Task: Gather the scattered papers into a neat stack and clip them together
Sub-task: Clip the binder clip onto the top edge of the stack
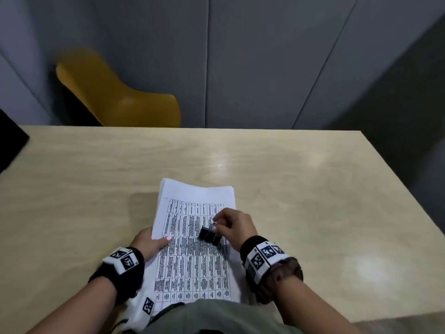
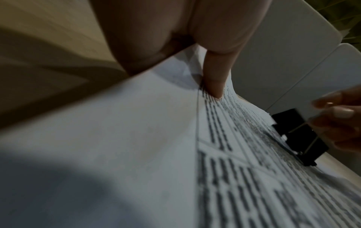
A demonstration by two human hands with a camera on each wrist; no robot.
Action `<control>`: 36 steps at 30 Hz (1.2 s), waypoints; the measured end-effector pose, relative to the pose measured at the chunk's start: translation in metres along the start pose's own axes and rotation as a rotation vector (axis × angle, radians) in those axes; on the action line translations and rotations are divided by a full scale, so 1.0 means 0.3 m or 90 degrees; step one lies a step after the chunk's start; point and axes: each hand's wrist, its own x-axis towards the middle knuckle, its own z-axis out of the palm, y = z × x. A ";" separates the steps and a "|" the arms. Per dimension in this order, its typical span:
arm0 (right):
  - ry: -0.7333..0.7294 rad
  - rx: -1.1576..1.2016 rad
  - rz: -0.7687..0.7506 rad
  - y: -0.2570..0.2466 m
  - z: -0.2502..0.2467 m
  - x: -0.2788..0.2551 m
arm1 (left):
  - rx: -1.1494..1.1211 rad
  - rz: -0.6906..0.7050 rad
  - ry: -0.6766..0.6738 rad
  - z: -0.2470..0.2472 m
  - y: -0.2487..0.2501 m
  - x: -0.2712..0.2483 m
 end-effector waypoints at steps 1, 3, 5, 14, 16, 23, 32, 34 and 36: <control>0.002 -0.014 -0.002 -0.002 0.017 0.001 | 0.005 0.002 0.004 0.000 0.006 -0.011; 0.010 -0.016 0.008 -0.001 0.024 -0.001 | 0.010 0.010 0.005 0.003 0.017 -0.028; -0.009 -0.019 0.030 -0.005 0.011 0.001 | 0.016 0.020 0.008 0.006 0.020 -0.034; -0.265 -0.143 0.119 -0.077 -0.051 0.029 | 0.016 0.019 0.003 0.001 0.017 -0.042; -0.314 -0.148 0.135 -0.083 -0.057 0.028 | 0.020 0.023 0.004 0.003 0.018 -0.045; -0.323 -0.103 0.147 -0.080 -0.079 0.020 | 0.021 0.030 0.002 -0.001 0.012 -0.041; -0.235 -0.408 0.032 -0.167 -0.147 0.095 | -0.020 0.074 0.015 0.009 0.006 -0.073; -0.119 -0.362 -0.017 -0.209 -0.203 0.136 | -0.034 0.090 0.009 0.014 0.008 -0.088; -0.047 -0.358 -0.074 -0.261 -0.254 0.175 | -0.046 0.106 -0.002 0.018 0.009 -0.098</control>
